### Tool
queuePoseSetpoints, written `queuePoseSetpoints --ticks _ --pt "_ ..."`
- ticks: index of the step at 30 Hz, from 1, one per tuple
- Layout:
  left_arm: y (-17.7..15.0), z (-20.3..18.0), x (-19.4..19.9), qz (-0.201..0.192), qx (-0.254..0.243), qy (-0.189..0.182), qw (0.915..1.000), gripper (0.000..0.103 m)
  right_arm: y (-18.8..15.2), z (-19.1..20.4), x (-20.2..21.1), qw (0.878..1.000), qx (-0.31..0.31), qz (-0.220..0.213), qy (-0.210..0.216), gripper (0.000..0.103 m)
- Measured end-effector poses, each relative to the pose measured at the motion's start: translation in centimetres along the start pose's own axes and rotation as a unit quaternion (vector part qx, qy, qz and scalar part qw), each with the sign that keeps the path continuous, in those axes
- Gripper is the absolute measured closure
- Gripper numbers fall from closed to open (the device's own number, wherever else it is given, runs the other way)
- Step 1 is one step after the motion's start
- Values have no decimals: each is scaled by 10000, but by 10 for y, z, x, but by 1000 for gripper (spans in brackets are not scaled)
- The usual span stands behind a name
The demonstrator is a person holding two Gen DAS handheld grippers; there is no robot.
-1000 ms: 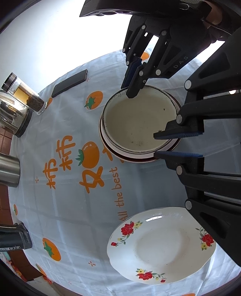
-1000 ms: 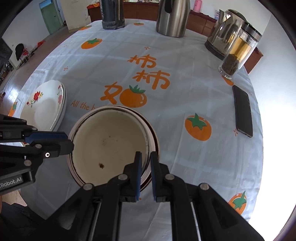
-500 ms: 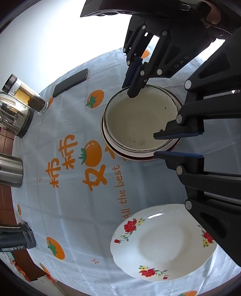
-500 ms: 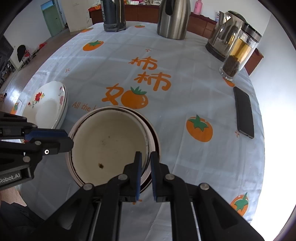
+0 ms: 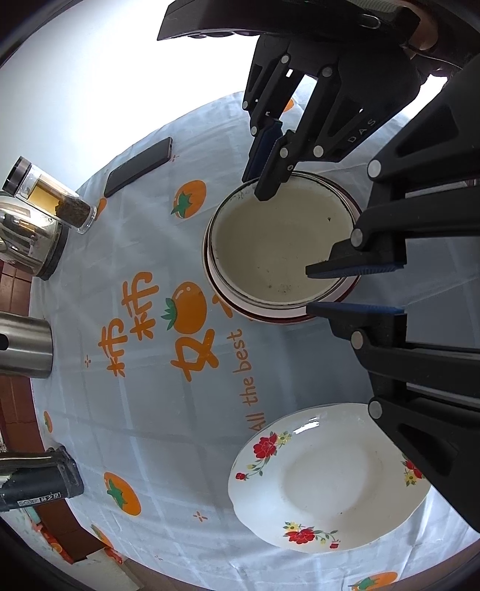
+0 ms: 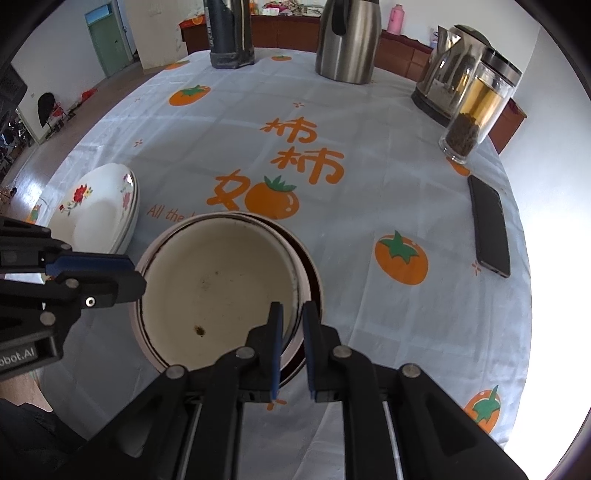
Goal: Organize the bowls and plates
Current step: 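Lower the white enamel bowl into the pink bowl with both grippers, then open both grippers and release the white enamel bowl rim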
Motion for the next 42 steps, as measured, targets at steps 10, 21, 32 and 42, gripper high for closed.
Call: queuePoseSetpoints --ticks 10,21,32,42 --pt "-2 3 2 3 93 41 9999 88 -4 4 0 9999 -15 -31 95 79" --pt "-6 2 4 -45 -10 155 9999 88 -5 1 1 9999 -41 -94 107 74" --pt "-8 6 3 -46 11 272 9996 70 -12 0 5 9997 -165 -164 29 29" --pt "-10 5 -6 -75 -137 372 9992 65 -13 -11 18 9980 -540 -314 115 29"
Point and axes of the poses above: each gripper's, at about its wrist camera, not at the fingertips, and x roughly against the way its jaws point, z to its left, y to its top, the point moved 4 cm from there along -x, roughly the way its jaws point, and after that the axes turned 5 degrees about y, right-handed, at the moved point
